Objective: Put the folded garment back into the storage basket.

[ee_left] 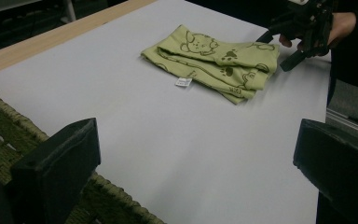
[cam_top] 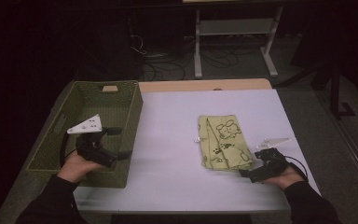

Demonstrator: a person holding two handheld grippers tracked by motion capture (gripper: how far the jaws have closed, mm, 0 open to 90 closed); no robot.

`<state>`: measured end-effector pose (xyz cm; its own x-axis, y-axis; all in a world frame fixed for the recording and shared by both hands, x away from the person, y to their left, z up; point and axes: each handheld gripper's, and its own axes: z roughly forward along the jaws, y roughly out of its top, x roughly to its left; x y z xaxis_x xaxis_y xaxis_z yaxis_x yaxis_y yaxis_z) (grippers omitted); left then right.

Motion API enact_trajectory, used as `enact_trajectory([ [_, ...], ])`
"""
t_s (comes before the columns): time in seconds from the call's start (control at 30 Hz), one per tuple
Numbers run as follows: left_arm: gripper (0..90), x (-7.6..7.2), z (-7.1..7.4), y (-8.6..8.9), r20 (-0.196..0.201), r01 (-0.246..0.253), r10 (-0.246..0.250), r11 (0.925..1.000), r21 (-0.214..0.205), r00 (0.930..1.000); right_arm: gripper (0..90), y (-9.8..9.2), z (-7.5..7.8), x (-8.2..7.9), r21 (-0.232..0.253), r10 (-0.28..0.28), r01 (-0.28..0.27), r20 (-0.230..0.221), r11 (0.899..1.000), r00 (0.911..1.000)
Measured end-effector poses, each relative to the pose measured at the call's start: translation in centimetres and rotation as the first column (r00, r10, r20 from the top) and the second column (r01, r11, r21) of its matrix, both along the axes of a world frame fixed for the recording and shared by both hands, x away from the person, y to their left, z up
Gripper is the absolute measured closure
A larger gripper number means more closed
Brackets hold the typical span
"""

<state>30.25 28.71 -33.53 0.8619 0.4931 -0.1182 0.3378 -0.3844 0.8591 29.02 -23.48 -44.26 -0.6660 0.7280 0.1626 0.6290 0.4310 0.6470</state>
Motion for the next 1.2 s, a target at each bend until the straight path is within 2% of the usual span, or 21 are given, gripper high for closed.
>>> enact_trajectory([
  [0.23,0.0,0.02,0.0,0.01,0.0,0.0,0.0,1.0,0.0,1.0,0.6,0.31,-0.32,0.11,-0.018,0.008,-0.008,-0.012,1.0,0.9999],
  [0.47,0.0,0.02,0.0,0.0,-0.001,0.0,0.0,1.0,0.0,1.0,5.8,0.57,-0.63,0.21,-0.03,0.018,-0.019,-0.016,0.999,0.9997],
  [0.63,0.0,0.03,0.0,0.01,-0.001,0.0,0.0,1.0,0.0,1.0,13.6,0.73,-0.76,0.35,-0.041,0.018,-0.018,0.004,0.999,0.9998],
  [0.8,0.0,0.03,0.0,0.01,-0.002,0.0,0.0,1.0,0.0,1.0,18.2,0.61,-0.67,0.34,-0.031,0.019,-0.019,-0.002,0.999,0.9998],
  [1.2,0.0,0.03,0.0,0.01,-0.002,0.0,0.0,1.0,0.002,1.0,36.3,0.57,-0.48,0.21,-0.028,0.017,-0.017,0.002,0.999,0.9999],
])
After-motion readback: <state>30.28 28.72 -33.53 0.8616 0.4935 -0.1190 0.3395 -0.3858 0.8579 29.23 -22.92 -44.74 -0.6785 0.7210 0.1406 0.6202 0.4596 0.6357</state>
